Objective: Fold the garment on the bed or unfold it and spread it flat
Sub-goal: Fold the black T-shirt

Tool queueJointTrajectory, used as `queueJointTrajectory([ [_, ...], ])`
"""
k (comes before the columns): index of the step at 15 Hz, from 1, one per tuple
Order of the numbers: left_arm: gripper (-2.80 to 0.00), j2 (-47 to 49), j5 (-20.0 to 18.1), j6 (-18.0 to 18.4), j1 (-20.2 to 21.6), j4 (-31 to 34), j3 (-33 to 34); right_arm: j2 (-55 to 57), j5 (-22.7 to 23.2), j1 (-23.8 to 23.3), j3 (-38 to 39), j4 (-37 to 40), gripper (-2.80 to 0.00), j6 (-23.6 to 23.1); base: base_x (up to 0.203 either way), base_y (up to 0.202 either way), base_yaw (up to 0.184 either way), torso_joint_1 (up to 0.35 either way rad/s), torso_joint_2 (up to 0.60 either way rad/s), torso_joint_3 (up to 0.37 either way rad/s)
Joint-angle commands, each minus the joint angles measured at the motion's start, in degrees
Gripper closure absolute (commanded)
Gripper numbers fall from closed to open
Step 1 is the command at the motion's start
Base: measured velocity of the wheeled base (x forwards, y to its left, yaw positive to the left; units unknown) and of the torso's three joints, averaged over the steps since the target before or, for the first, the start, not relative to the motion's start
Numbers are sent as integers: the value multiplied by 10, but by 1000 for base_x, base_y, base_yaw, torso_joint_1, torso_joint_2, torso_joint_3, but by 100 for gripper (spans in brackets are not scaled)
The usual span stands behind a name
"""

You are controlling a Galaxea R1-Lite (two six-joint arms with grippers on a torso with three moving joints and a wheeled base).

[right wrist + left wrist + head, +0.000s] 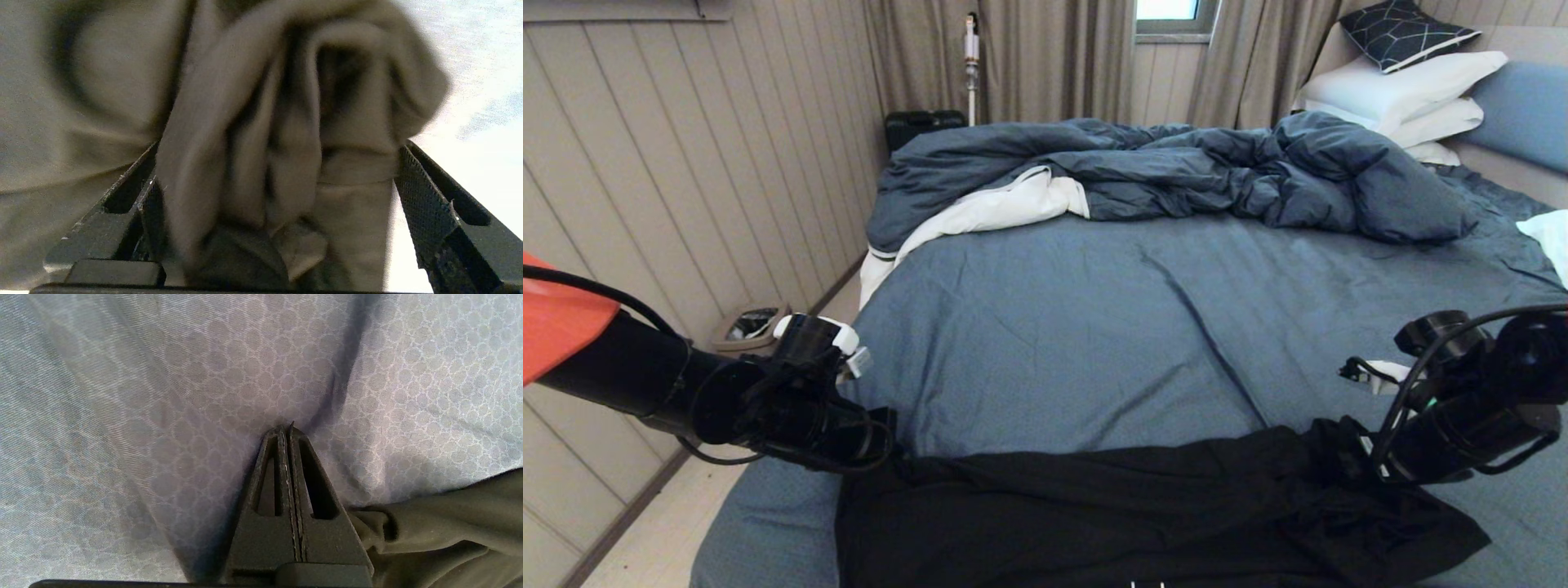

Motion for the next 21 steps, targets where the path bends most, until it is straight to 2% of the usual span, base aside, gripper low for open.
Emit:
queueJointTrajectory([
  [1,0,3,-1,-1,0,0,0,16,4,22,3,3,-280,8,0,0,0,0,0,0],
  [4,0,3,0,-1,0,0,0,14,4,39,3,3,-280,22,0,0,0,0,0,0],
  [5,0,2,0,-1,0,0,0,8,3,53,3,3,0,30,0,0,0,0,0,0],
  [13,0,10,-1,-2,0,0,-3,-38,1,42,-4,5,0,31,0,0,0,0,0,0],
  [19,0,8,0,-2,0,0,-2,-65,1,-30,-23,9,0,-3,0,0,0,0,0,0],
  [21,0,9,0,-2,0,0,-2,-63,1,-74,-33,10,0,-21,0,0,0,0,0,0],
])
